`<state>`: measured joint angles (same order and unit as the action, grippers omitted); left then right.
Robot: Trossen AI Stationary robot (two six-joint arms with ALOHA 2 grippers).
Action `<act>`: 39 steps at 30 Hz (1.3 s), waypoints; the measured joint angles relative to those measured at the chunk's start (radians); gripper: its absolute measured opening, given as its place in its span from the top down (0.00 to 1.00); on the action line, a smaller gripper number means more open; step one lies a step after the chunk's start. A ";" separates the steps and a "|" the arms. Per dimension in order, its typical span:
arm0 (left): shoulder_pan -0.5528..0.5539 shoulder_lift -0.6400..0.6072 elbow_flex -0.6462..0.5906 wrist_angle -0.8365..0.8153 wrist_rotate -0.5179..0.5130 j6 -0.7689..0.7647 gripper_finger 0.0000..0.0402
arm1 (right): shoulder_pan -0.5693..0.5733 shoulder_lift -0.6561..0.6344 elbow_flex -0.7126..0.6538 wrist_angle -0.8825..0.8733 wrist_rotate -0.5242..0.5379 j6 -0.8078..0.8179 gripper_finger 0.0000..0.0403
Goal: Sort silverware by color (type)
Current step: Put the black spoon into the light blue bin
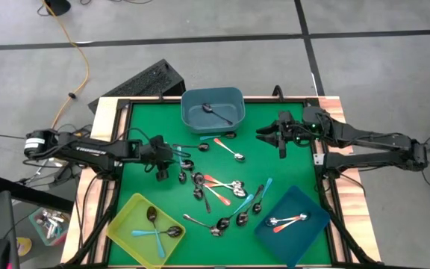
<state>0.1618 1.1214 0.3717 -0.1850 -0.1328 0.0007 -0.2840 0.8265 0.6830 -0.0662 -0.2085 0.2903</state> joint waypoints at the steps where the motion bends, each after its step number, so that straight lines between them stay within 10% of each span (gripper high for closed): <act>1: 0.012 0.001 0.000 0.006 0.012 0.015 0.69 | 0.000 0.000 0.000 0.000 0.000 0.001 0.68; 19: 0.080 0.217 0.007 0.114 0.158 0.134 0.70 | 0.000 0.000 0.000 -0.001 0.000 0.009 0.68; 30: 0.079 0.222 0.006 0.106 0.202 0.107 0.97 | 0.000 0.000 0.000 -0.001 0.000 0.009 0.68; 39: 0.079 0.202 -0.002 0.130 0.263 -0.106 0.99 | 0.000 0.000 0.000 -0.001 0.000 0.009 0.68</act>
<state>0.2410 1.3233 0.3702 -0.0551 0.1303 -0.1051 -0.2840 0.8265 0.6834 -0.0673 -0.2081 0.2996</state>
